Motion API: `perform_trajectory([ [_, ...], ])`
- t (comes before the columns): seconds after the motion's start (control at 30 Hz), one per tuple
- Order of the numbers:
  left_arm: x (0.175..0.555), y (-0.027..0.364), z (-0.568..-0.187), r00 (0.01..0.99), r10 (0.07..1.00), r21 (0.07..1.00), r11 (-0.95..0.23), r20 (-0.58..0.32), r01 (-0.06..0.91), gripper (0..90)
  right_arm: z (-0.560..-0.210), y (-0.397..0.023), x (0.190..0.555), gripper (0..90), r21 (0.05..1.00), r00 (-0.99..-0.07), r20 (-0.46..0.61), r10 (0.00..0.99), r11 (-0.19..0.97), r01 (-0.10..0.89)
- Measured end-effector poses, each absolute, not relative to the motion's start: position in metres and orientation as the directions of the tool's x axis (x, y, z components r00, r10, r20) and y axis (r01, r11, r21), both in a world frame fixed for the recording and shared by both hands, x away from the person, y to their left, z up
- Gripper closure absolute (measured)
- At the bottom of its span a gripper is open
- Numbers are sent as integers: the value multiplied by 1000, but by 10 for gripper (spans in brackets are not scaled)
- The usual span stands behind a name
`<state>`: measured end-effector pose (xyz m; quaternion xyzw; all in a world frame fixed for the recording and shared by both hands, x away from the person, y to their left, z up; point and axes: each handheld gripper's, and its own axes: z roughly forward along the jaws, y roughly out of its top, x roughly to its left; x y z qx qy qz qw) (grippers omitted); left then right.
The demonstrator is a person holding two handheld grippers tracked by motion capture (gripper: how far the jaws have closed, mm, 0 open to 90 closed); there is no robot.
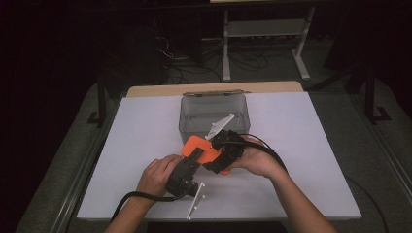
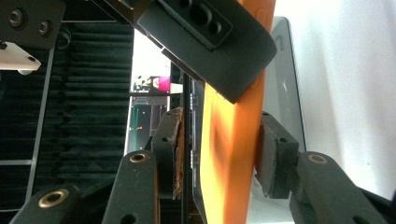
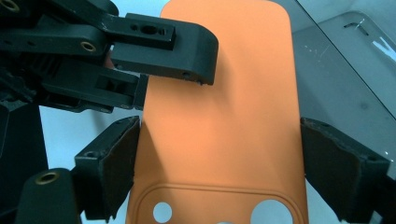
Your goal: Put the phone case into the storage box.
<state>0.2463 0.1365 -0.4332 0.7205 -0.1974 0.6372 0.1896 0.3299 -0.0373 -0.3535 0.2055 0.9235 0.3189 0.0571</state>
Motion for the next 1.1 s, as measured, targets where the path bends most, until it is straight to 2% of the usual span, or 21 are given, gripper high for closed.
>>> perform_trajectory([
  [0.5,246,136,-434,117,-49,20,-848,992,-530,683,-352,-38,331,147,617,-910,30,414,708,343],
  [1.1,245,135,-434,115,-65,6,-845,991,-535,750,-352,-39,331,147,620,-908,41,417,702,351],
])
